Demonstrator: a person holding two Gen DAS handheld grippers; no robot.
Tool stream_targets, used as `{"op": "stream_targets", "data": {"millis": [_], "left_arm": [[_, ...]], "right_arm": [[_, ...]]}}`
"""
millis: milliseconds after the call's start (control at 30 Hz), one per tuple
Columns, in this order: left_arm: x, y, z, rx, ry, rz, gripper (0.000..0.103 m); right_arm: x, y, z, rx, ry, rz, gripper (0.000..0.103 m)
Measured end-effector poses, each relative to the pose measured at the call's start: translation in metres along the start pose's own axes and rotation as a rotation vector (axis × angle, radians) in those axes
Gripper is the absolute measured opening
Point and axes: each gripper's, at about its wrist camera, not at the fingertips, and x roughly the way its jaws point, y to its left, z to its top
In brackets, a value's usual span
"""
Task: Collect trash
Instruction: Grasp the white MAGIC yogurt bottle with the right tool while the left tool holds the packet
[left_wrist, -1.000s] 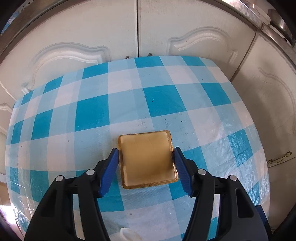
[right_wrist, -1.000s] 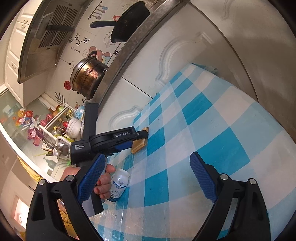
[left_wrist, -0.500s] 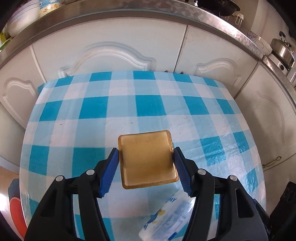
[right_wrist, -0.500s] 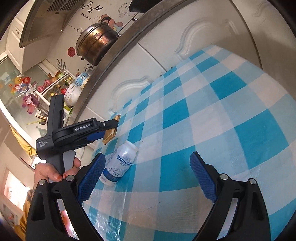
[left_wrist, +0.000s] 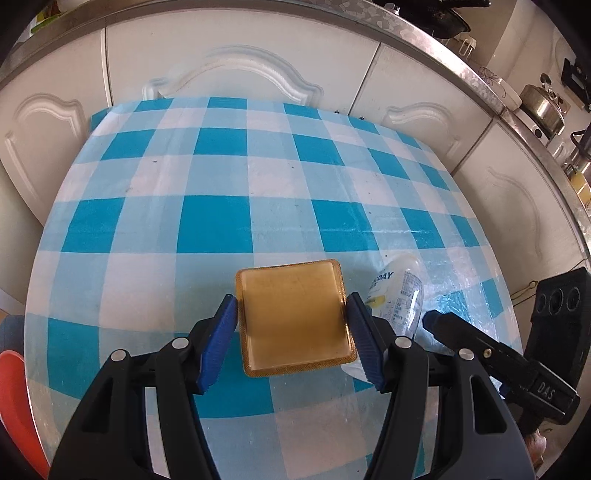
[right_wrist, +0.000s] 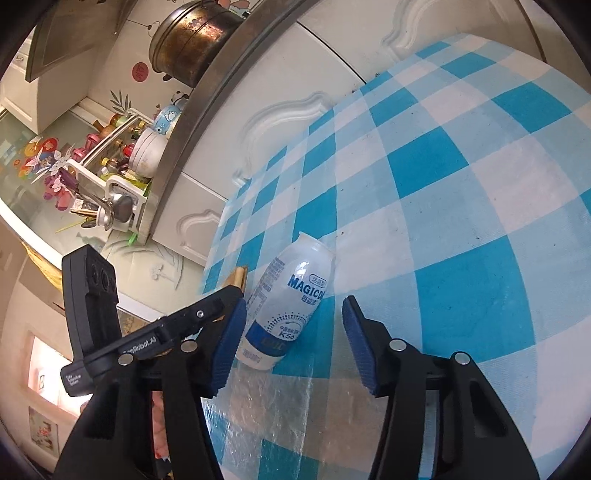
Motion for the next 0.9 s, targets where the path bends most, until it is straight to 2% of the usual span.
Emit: {"op": "stream_targets", "data": {"millis": [333, 667, 733, 767, 900], "left_arm": [[-0.004, -0.004, -0.020, 0.020, 0.022, -0.094, 0.061], [-0.014, 0.012, -0.038, -0.011, 0.015, -0.107, 0.061], [-0.017, 0.019, -0.042, -0.028, 0.017, -0.111, 0.061], [-0.019, 0.021, -0.044, -0.031, 0.015, -0.111, 0.061], [-0.030, 0.035, -0.051, -0.052, 0.000, -0.097, 0.061]], "right_arm": [[0.019, 0.016, 0.001, -0.047, 0.024, -0.060, 0.056], [0.030, 0.039, -0.009, -0.145, 0.032, -0.146, 0.062], [0.031, 0.043, -0.012, -0.168, 0.028, -0.168, 0.057], [0.032, 0.045, -0.013, -0.182, 0.028, -0.185, 0.050], [0.035, 0.048, -0.018, -0.214, 0.025, -0.219, 0.044]]}}
